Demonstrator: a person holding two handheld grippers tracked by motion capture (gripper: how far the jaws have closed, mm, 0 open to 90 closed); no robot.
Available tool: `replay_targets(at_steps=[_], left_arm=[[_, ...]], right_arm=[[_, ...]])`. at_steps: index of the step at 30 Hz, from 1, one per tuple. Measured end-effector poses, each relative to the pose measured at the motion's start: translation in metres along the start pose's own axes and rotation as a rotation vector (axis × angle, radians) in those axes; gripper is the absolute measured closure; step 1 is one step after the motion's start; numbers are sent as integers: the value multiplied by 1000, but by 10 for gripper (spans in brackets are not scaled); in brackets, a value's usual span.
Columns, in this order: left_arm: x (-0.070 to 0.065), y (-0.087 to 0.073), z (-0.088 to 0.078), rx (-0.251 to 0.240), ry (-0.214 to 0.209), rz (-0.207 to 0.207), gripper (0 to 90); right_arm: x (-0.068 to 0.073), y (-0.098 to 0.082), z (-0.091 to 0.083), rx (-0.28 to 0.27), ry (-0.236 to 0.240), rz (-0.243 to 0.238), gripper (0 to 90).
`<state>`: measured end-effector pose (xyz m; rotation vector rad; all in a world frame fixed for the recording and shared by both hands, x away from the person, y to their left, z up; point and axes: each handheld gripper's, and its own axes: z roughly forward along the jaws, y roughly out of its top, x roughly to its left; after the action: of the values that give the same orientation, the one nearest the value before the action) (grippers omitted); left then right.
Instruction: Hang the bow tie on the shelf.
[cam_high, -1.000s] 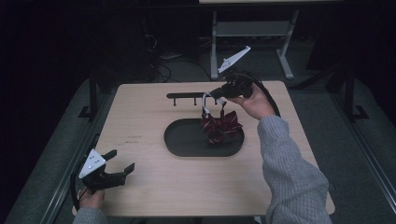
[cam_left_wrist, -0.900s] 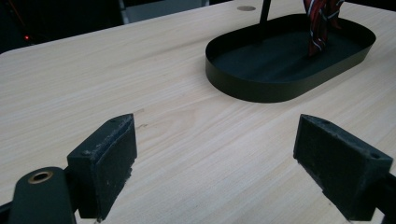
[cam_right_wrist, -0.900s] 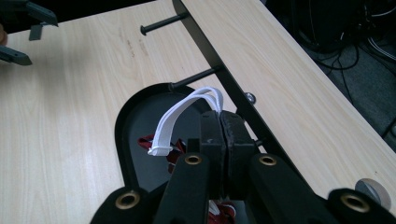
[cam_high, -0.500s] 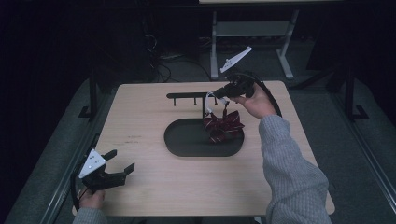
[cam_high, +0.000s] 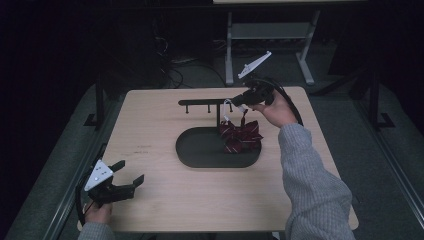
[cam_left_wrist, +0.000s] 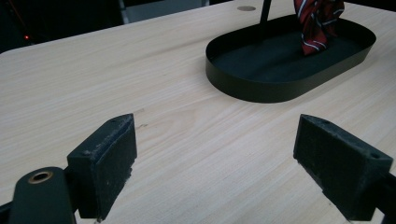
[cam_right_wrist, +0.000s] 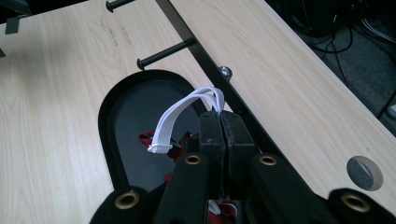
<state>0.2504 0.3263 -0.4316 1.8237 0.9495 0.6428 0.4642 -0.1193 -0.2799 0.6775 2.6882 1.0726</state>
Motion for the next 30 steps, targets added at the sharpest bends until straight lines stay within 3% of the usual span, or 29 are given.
replay_targets(at_steps=[30], left_arm=[[0,0,0,2,-3,0,128]], right_arm=[[-7,-11,6,13,-10,34,873]])
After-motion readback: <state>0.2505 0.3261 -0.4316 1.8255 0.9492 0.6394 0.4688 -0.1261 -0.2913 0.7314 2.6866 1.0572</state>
